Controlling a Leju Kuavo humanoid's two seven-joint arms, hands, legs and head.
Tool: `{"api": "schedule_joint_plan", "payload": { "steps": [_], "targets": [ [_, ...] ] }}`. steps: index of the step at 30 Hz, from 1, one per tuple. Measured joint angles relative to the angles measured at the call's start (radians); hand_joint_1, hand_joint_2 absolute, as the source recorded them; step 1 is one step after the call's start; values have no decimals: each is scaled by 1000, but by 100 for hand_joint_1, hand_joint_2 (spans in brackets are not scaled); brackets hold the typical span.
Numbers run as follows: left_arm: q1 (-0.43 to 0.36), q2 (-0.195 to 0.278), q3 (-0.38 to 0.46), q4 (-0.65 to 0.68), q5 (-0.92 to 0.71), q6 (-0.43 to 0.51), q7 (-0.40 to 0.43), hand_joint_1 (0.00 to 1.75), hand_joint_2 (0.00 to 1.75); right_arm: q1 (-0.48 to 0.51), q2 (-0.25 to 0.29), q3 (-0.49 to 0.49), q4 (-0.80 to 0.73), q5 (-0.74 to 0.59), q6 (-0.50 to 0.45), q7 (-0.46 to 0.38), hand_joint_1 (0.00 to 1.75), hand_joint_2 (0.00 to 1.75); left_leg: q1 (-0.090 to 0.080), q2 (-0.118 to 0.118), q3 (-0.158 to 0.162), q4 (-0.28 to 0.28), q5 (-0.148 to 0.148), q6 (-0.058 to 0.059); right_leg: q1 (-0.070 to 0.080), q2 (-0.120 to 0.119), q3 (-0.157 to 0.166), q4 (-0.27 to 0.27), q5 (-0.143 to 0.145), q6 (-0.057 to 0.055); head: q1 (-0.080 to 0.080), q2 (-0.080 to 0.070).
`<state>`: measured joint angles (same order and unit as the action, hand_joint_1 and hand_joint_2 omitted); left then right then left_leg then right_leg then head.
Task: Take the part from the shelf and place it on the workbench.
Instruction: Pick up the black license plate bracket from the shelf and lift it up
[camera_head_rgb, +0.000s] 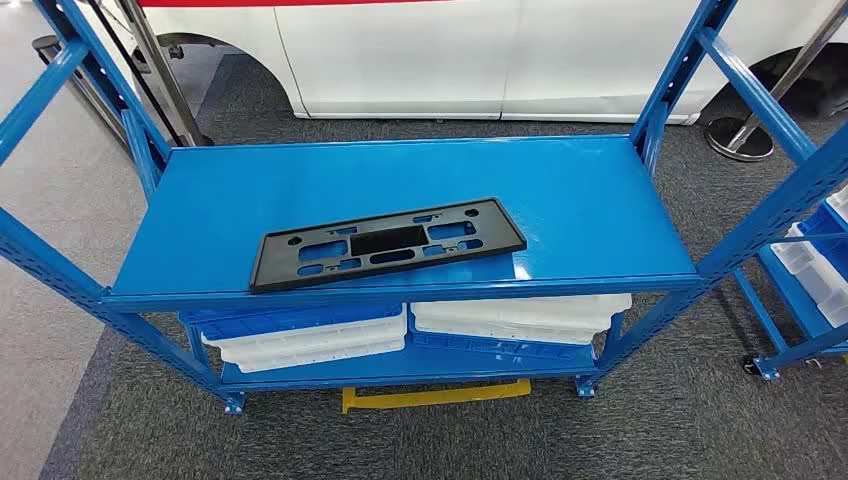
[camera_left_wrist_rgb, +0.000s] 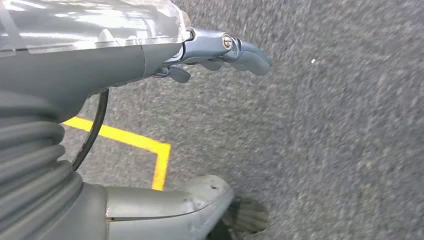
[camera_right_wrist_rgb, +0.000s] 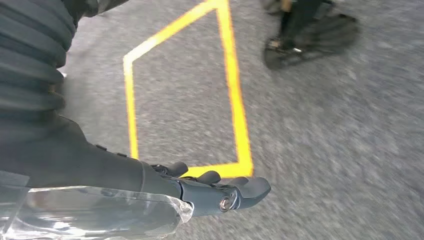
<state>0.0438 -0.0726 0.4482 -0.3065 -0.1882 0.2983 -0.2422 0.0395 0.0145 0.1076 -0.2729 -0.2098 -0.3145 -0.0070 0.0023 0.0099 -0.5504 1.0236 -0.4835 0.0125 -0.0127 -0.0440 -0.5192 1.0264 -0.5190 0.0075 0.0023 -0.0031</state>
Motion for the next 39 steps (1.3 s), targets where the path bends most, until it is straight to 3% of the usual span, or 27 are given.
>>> {"api": "schedule_joint_plan", "payload": {
  "steps": [13,23,27,31,34,36,37,39],
  "targets": [
    [-24,-21,100,33,-124,59,-65,0,0,-38,0,-79,-118,56,-132,-307,0,175,0,0,1,0,0,0,0,0,1,0,1,1,0,0],
    [-34,-26,125,49,-199,63,-97,0,0,-35,0,-92,-434,200,-153,-407,0,175,0,0,1,0,1,1,0,0,2,0,1,1,0,0],
    [-38,-26,133,54,-226,63,-107,0,0,-34,0,-67,-567,262,-153,-426,0,0,0,0,1,0,1,1,0,0,2,0,1,1,0,0],
    [-39,-26,136,57,-250,61,-113,0,0,-34,0,-32,-681,311,-148,-441,0,175,-2,0,0,3,1,3,-2,0,2,-1,2,3,0,0],
    [-41,-26,138,60,-274,59,-117,0,0,-35,-1,7,-790,357,-139,-452,0,175,-5,-1,-4,5,2,12,-7,-3,2,-6,8,12,0,0],
    [-42,-26,138,62,-290,58,-120,0,0,-35,-4,32,-861,385,-134,-459,0,175,2,-3,1,-14,13,21,-6,2,1,-3,2,17,0,0],
    [-43,-26,138,63,-298,56,-120,0,0,-35,-7,43,-895,397,-131,-462,0,175,5,-3,4,-24,19,26,-5,11,-7,16,-12,18,0,0],
    [-46,-27,138,65,-314,52,-123,0,0,-35,-13,69,-960,420,-124,-466,0,175,8,-4,6,-35,27,32,-6,32,-58,119,-70,20,1,0]
  ]
}}
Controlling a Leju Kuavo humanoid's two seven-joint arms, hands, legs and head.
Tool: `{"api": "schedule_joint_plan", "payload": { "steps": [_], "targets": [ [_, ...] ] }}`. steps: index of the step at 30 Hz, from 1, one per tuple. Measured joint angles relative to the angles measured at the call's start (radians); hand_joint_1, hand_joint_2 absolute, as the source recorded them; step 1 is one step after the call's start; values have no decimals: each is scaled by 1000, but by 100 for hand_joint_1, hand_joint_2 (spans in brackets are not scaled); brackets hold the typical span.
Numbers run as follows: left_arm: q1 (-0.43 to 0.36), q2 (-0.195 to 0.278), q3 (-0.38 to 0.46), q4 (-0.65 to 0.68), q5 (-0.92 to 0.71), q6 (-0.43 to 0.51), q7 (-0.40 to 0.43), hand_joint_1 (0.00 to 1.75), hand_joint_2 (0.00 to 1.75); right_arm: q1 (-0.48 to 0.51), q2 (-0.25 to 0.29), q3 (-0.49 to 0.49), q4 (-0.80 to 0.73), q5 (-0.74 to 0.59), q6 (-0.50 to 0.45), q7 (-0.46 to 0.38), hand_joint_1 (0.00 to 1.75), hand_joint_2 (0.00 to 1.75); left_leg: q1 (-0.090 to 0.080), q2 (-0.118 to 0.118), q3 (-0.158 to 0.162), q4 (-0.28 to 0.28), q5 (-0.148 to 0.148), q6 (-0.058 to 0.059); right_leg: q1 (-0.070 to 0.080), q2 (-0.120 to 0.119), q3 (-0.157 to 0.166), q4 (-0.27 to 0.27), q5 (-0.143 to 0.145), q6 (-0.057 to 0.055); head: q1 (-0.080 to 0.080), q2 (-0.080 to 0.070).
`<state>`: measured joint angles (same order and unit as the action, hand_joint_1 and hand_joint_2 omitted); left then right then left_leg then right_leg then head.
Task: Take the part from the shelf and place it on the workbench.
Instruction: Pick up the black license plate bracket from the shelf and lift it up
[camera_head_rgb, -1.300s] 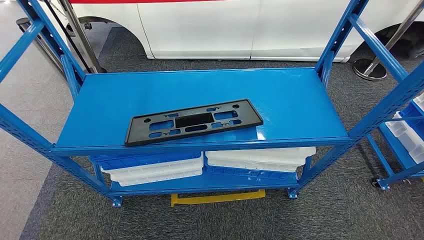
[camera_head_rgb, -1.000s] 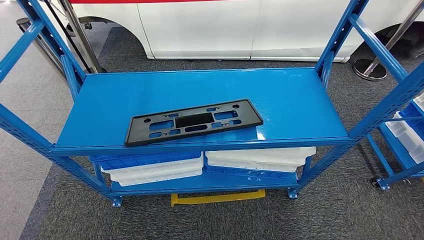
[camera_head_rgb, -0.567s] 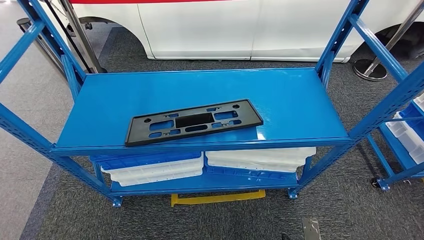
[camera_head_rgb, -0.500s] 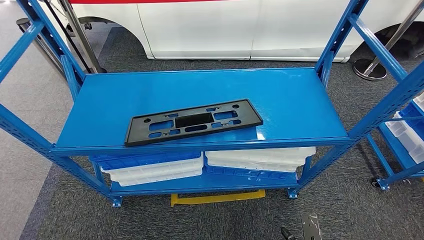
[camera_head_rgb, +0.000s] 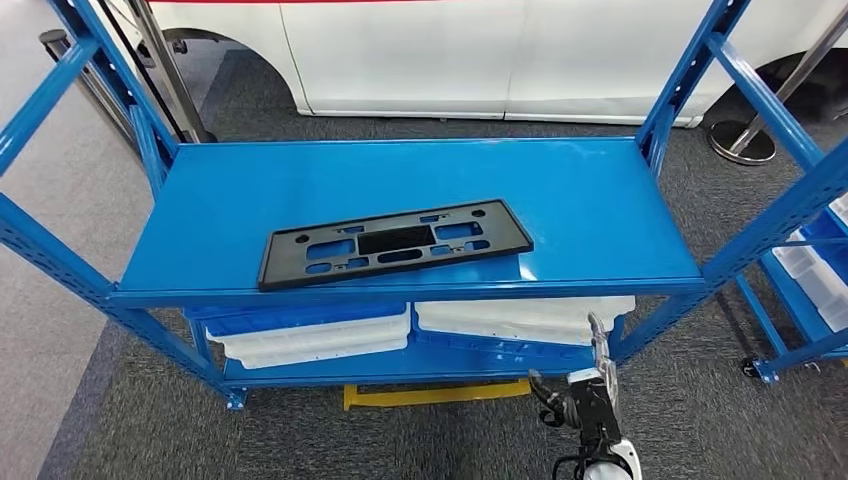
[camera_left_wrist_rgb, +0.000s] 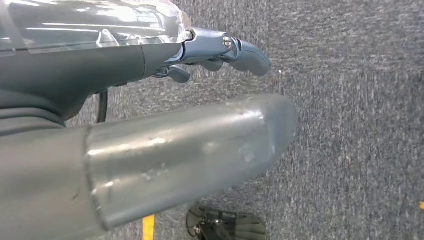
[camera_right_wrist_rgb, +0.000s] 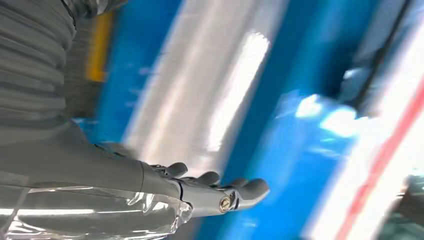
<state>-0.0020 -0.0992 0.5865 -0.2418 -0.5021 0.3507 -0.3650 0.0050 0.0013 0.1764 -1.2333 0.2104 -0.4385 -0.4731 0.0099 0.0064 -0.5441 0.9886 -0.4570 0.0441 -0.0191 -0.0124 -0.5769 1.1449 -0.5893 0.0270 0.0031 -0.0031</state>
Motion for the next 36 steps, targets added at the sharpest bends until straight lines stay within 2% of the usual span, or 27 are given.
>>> {"api": "schedule_joint_plan", "payload": {
  "steps": [2,3,8,9,10,12,13,14,16,17,18,19,21,22,23,25,27,28,30,31,32,33,34,36],
  "targets": [
    [-2,0,0,1,-11,-3,-1,0,0,2,-3,18,-40,14,5,-2,0,175,0,-1,-3,0,1,1,-1,8,-50,100,-47,1,0,0],
    [-2,0,0,1,-13,-4,-2,0,0,3,-4,21,-47,16,6,-2,0,175,0,-2,-3,0,1,1,-1,8,-61,121,-55,1,0,0],
    [-2,0,1,1,-19,-4,-2,0,0,5,-6,31,-68,23,8,-3,0,175,0,-4,-3,1,1,1,-2,8,-75,144,-54,2,0,0],
    [-2,0,2,2,-26,-6,-3,0,0,7,-9,44,-98,33,12,-5,0,175,1,-7,-2,3,0,-1,-5,8,-72,130,-30,4,0,0],
    [-3,0,3,4,-46,-10,-7,0,0,9,-17,75,-167,46,30,-4,0,175,1,-13,-5,11,-4,-11,-5,10,-53,74,8,0,0,0],
    [-5,0,5,8,-97,-20,-18,0,0,11,-41,145,-317,62,91,13,0,175,4,-20,-16,37,-22,-39,-8,13,-5,-59,84,-18,0,0],
    [-7,0,6,10,-121,-26,-24,0,0,10,-53,175,-378,64,126,29,0,175,6,-20,-30,68,-41,-53,-7,13,11,-101,99,-31,-1,0],
    [-8,0,6,11,-136,-29,-27,0,0,9,-63,190,-402,66,150,50,0,175,8,-17,-51,113,-67,-58,-6,11,11,-105,102,-39,-1,0],
    [-9,1,6,12,-158,-33,-33,0,0,8,-78,209,-425,90,178,93,0,175,9,-14,-110,242,-126,-62,-3,7,11,-105,102,-45,-1,0],
    [-10,1,7,13,-168,-35,-35,0,0,8,-84,218,-433,110,187,115,0,175,9,-13,-135,293,-140,-63,-1,6,10,-104,102,-45,-1,0],
    [-9,1,7,14,-177,-38,-36,0,0,8,-90,225,-440,128,193,134,0,175,9,-13,-144,308,-134,-62,0,5,11,-104,102,-45,-1,0],
    [-9,1,7,15,-183,-39,-37,0,0,8,-94,231,-446,143,197,149,0,175,9,-13,-133,284,-109,-59,1,4,12,-103,101,-46,-1,0],
    [-9,2,7,16,-190,-41,-38,0,0,7,-99,241,-458,161,198,163,0,175,6,-12,-72,152,-41,-49,4,4,15,-103,100,-44,-1,0],
    [-10,3,7,16,-191,-41,-38,0,0,6,-101,244,-463,170,195,167,0,175,4,-11,-45,92,-21,-45,5,5,15,-102,99,-41,-1,0],
    [-12,4,7,16,-193,-41,-38,0,0,5,-103,247,-468,195,183,176,0,175,0,-11,-29,54,-13,-41,5,5,13,-103,100,-36,-1,0],
    [-13,4,7,16,-201,-40,-35,0,0,4,-107,250,-473,307,121,210,0,175,-5,-12,-23,34,-13,-34,5,5,11,-106,103,-24,-1,0],
    [-13,4,7,16,-219,-38,-27,0,0,0,-108,252,-472,566,-10,282,0,175,-2,-12,-19,22,-4,-23,3,6,7,-93,91,-13,0,0],
    [-14,4,7,17,-230,-38,-22,0,0,-5,-108,252,-468,746,-84,325,0,175,0,-11,-17,15,1,-17,3,7,-7,-64,70,-10,0,0],
    [-16,4,7,17,-252,-39,-15,0,0,-16,-107,250,-448,1124,-192,400,0,175,0,-10,-16,9,4,-9,3,9,-58,43,10,-7,0,0],
    [-18,4,6,17,-260,-41,-11,0,0,-20,-107,249,-432,1258,-221,428,0,175,-1,-10,-17,10,4,-7,3,10,-86,100,-13,-5,0,0],
    [-20,4,5,17,-266,-42,-9,0,0,-25,-107,249,-414,1340,-236,453,0,175,-2,-10,-18,11,4,-7,3,10,-104,137,-21,-4,0,0],
    [-21,4,5,17,-273,-43,-8,0,0,-35,-108,250,-392,1376,-244,480,0,175,-3,-11,-19,13,3,-6,2,10,-107,140,-9,-3,0,0],
    [-22,4,4,17,-277,-44,-6,0,0,-50,-110,251,-373,1375,-247,503,0,175,-3,-12,-20,17,2,-7,2,10,-92,107,20,-3,0,0],
    [-23,5,4,17,-288,-45,-5,0,0,-97,-124,272,-326,1368,-250,582,0,175,-5,-12,-22,27,-3,-11,3,11,-33,-17,84,-9,0,0]
  ]
}}
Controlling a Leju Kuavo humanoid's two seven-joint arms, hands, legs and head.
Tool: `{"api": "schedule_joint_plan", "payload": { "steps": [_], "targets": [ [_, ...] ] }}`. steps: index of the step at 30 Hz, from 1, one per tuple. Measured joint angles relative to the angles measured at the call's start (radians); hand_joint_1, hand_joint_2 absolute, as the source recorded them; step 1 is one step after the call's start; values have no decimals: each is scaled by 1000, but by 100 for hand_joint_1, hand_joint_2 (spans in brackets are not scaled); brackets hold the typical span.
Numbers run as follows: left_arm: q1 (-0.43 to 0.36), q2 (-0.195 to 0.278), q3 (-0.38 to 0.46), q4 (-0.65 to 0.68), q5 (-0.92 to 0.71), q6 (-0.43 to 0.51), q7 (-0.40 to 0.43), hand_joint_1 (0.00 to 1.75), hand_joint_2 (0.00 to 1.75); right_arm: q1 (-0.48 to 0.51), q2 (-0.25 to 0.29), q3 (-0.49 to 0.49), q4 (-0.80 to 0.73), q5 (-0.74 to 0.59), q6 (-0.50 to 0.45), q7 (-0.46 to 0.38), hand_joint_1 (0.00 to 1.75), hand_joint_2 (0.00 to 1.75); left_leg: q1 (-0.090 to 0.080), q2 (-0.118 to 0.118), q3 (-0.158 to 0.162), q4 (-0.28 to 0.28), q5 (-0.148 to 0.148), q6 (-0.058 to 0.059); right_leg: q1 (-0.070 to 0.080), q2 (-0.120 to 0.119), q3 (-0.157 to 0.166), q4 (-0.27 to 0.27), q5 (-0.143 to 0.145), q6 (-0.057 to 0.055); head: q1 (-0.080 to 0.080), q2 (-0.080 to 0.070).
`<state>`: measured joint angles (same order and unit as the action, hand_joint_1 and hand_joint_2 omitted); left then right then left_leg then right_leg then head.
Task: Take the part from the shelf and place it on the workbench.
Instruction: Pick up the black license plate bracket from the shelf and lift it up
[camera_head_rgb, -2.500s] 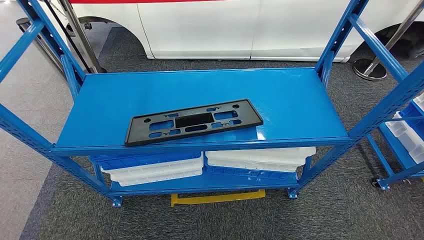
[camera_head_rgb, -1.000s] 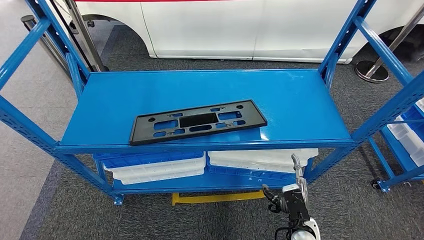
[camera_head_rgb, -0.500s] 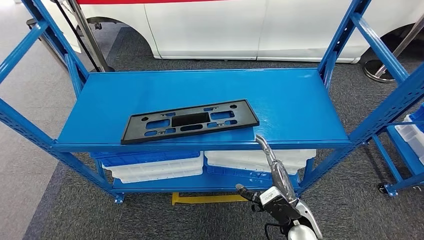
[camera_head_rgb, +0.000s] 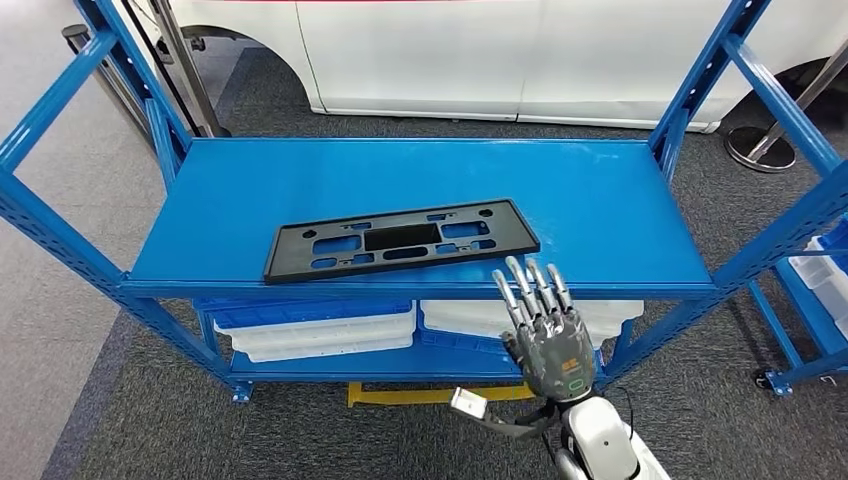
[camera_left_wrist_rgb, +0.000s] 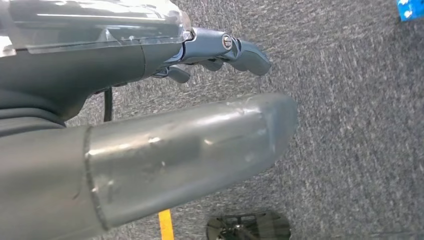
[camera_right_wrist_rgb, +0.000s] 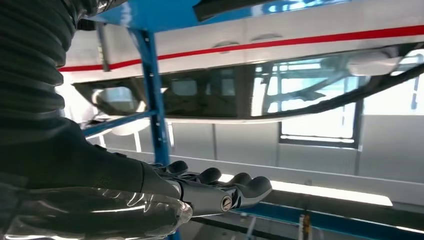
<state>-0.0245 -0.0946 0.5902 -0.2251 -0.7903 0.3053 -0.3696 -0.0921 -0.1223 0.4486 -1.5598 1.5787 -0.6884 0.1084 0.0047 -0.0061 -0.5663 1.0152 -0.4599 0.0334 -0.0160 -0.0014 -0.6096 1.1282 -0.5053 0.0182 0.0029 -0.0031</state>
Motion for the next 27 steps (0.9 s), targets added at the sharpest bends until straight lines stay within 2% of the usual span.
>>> {"api": "schedule_joint_plan", "payload": {
  "steps": [2,4,6,8,10,11,12,13,15,17,19,21,23,25,26,27],
  "targets": [
    [-4,0,0,0,-10,-1,1,0,0,-50,-17,50,53,-2,-2,97,0,175,-3,0,-5,9,-4,-8,5,2,33,-75,22,-8,0,0],
    [-8,1,-1,0,-19,-2,2,0,0,-92,-28,114,102,-4,-2,187,0,175,-4,0,-9,11,-3,-18,8,3,32,-83,22,-17,-1,0],
    [-9,3,-1,1,-29,-5,4,0,0,-129,-34,172,146,-5,-3,267,0,175,-2,0,-16,24,-14,-28,4,0,33,-90,28,-30,0,0],
    [-10,6,-2,1,-37,-10,7,0,0,-168,-35,221,184,-5,-3,327,0,175,2,0,-54,107,-63,-37,1,-2,35,-96,33,-40,0,0],
    [-10,8,-3,1,-40,-13,9,0,0,-193,-37,258,214,-5,-3,354,0,175,5,1,-115,234,-118,-44,2,-3,34,-96,33,-43,-1,0],
    [-9,8,-3,1,-40,-13,10,0,0,-198,-37,273,226,-5,-3,359,0,175,7,1,-135,272,-123,-47,2,-4,34,-95,32,-44,-1,0],
    [-8,9,-3,1,-41,-15,10,0,0,-203,-38,285,235,-5,-3,365,0,175,8,1,-139,274,-109,-49,2,-5,35,-95,31,-43,-1,0],
    [-8,10,-3,1,-42,-17,10,0,0,-208,-38,296,244,-5,-3,373,0,175,10,1,-125,240,-79,-49,1,-4,36,-94,30,-42,-1,0],
    [-9,13,-4,2,-47,-23,10,0,0,-226,-38,316,262,-5,-3,391,0,175,11,2,-67,111,-13,-48,1,-3,38,-91,26,-35,-1,0],
    [-12,14,-4,2,-51,-34,10,0,0,-242,-34,329,284,-5,-4,383,0,175,8,1,-30,27,10,-41,4,-1,36,-89,24,-24,0,0],
    [-13,15,-4,3,-50,-56,10,0,0,-245,-20,331,308,-5,-4,336,0,175,6,0,-27,14,7,-29,5,-1,34,-91,25,-13,0,0],
    [-13,16,-3,3,-46,-83,10,0,0,-244,5,321,332,-5,-4,273,0,175,7,0,-24,5,12,-17,3,-1,29,-77,13,-4,0,0],
    [-15,18,-2,3,-43,-100,10,0,0,-243,32,301,357,-5,-5,219,0,175,7,1,-22,-1,14,-4,1,0,-13,11,-38,0,0,0],
    [-16,21,0,3,-43,-106,9,0,0,-239,58,282,382,-6,-5,173,0,175,4,1,-22,-1,13,3,1,0,-80,142,-92,1,0,0],
    [-16,22,1,3,-44,-108,10,0,0,-235,71,272,392,-6,-5,149,0,175,2,1,-22,0,12,4,1,0,-100,176,-95,1,0,0],
    [-16,23,2,3,-45,-108,10,0,0,-231,84,260,401,-6,-5,127,0,175,0,0,-21,1,11,4,2,0,-102,173,-78,-1,0,0]
  ]
}}
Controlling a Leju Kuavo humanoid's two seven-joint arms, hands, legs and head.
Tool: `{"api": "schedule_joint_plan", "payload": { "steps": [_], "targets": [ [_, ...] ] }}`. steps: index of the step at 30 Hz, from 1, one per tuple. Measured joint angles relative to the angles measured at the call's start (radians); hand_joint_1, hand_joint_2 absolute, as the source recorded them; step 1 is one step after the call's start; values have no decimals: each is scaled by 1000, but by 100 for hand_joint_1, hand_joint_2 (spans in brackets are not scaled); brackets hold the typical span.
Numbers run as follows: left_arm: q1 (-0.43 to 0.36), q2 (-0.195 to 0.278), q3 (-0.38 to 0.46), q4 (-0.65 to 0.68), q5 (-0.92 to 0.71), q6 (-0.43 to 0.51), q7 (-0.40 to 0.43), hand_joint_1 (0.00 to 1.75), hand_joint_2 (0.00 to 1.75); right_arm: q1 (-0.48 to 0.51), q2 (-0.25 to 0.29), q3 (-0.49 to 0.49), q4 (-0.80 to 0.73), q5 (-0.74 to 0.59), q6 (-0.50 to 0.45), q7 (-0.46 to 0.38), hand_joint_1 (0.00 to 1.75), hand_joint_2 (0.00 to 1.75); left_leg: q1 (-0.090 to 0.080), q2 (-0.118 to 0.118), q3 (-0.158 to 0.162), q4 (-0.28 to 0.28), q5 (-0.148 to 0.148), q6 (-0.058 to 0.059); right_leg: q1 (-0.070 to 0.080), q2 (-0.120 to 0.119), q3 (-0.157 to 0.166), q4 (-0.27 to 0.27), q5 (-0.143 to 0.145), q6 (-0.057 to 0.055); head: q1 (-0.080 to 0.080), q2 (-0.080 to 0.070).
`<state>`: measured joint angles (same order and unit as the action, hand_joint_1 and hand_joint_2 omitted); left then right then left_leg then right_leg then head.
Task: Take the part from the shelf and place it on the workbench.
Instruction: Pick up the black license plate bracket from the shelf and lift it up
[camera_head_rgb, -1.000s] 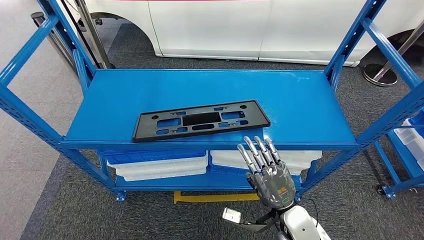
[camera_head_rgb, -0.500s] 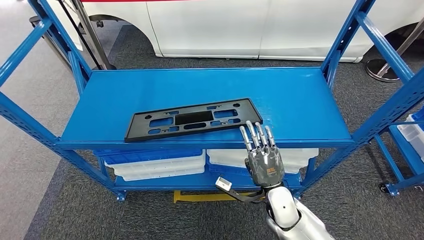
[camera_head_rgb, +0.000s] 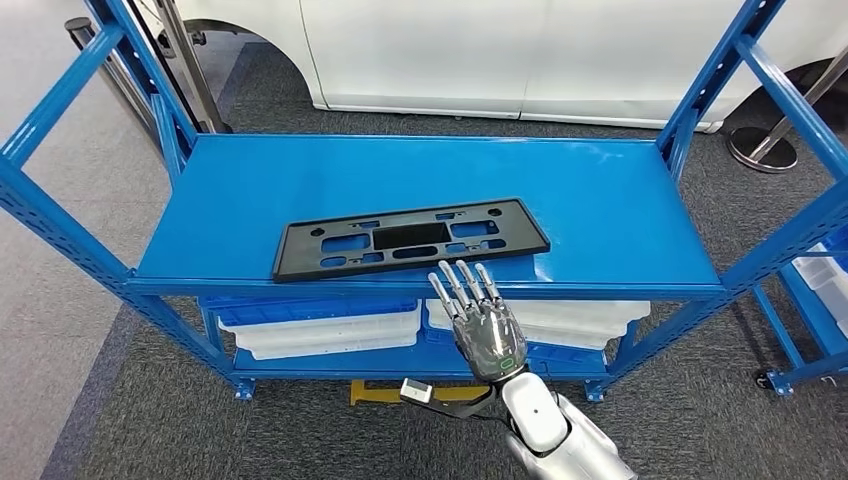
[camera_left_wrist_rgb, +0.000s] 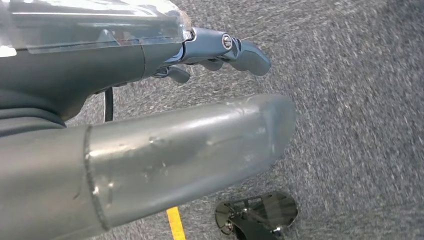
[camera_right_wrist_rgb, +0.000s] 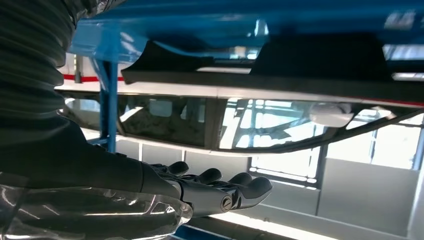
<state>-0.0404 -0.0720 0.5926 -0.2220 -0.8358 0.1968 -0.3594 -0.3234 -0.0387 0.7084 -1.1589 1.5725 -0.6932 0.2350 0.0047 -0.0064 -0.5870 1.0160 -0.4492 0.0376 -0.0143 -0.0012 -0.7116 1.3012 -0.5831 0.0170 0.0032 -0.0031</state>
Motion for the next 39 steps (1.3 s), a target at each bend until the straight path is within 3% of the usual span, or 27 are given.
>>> {"api": "schedule_joint_plan", "payload": {
  "steps": [2,4,6,9,11,13,15,16,18,20,23,25,28,29,30,32,34,35,37,39],
  "targets": [
    [0,1,2,0,-3,-1,1,0,0,5,25,-28,11,0,0,-33,0,175,-2,-1,4,2,-3,-2,2,0,49,-112,73,-10,0,0],
    [-1,1,2,0,-6,-1,2,0,0,5,48,-52,16,-1,0,-48,0,175,-7,-1,7,5,-8,-9,8,-1,103,-228,115,-20,0,0],
    [-2,1,4,1,-6,-2,3,0,0,5,64,-68,21,-1,0,-53,0,175,-8,0,7,4,-9,-18,14,0,116,-259,115,-26,0,0],
    [-2,2,9,1,-6,-2,3,0,0,7,82,-85,28,-2,-1,-56,0,175,-6,1,4,22,-25,-33,6,1,127,-274,121,-39,0,0],
    [-2,4,11,1,-7,-2,3,0,0,6,92,-91,32,-2,-1,-57,0,175,-1,1,-38,115,-74,-45,3,-1,135,-282,122,-47,-1,0],
    [-1,5,13,1,-7,-3,3,0,0,8,99,-94,36,-2,-1,-57,0,175,3,1,-105,244,-126,-54,3,-1,137,-281,120,-50,-1,0],
    [1,7,15,1,-7,-3,3,0,0,12,102,-96,40,-2,-1,-58,0,175,8,1,-138,295,-127,-59,2,-1,138,-280,117,-49,-1,0],
    [1,7,15,1,-7,-3,3,0,0,12,103,-96,42,-2,-1,-58,0,175,11,1,-130,272,-103,-61,1,0,140,-279,115,-47,-1,0],
    [1,8,16,1,-7,-3,4,0,0,13,105,-98,44,-2,-1,-58,0,175,17,3,-77,149,-33,-64,-2,2,147,-275,107,-39,-1,0],
    [-1,8,16,2,-8,-3,4,0,0,12,109,-101,45,-2,-1,-62,0,175,17,1,-23,36,5,-60,1,4,150,-270,97,-26,-1,0],
    [0,8,17,2,-12,-8,7,0,0,13,117,-111,45,-2,-1,-84,0,175,12,-1,-10,9,3,-39,2,5,151,-271,93,-9,0,0],
    [1,8,17,2,-15,-10,9,0,0,12,126,-119,44,-2,-2,-106,0,175,12,-1,-6,3,4,-23,-2,4,139,-242,72,0,0,0],
    [-1,8,18,2,-22,-11,13,0,0,13,140,-133,45,-2,-2,-130,0,175,9,0,-1,-1,0,-7,-1,3,47,-66,-7,3,0,0],
    [-1,8,18,2,-25,-11,15,0,0,15,143,-136,46,-2,-1,-136,0,175,7,0,1,0,-3,-5,0,3,13,-11,-19,2,0,0],
    [0,8,19,2,-26,-12,16,0,0,17,147,-139,46,-3,-1,-141,0,175,4,0,4,0,-6,-3,0,3,-6,9,-10,0,0,0],
    [0,8,19,2,-29,-13,19,0,0,19,154,-143,47,-4,-2,-150,0,175,-1,-1,15,0,-12,-2,4,3,5,-42,50,-9,0,0],
    [0,7,19,3,-32,-15,21,0,0,18,160,-146,47,-5,-2,-154,0,175,-5,-2,26,0,-20,-4,11,3,53,-153,115,-25,0,0],
    [0,6,19,4,-33,-15,21,0,0,17,163,-147,47,-5,-2,-155,0,175,-7,-2,29,0,-24,-6,15,2,74,-202,131,-32,0,0],
    [-2,4,20,5,-33,-16,22,0,0,16,169,-151,47,-5,-2,-157,0,175,-7,-1,31,-1,-29,-14,23,1,97,-256,138,-43,0,0],
    [-2,4,20,5,-34,-16,23,0,0,16,174,-155,47,-5,-2,-158,0,175,-5,1,33,-3,-33,-24,20,3,103,-268,136,-46,0,0]
  ]
}}
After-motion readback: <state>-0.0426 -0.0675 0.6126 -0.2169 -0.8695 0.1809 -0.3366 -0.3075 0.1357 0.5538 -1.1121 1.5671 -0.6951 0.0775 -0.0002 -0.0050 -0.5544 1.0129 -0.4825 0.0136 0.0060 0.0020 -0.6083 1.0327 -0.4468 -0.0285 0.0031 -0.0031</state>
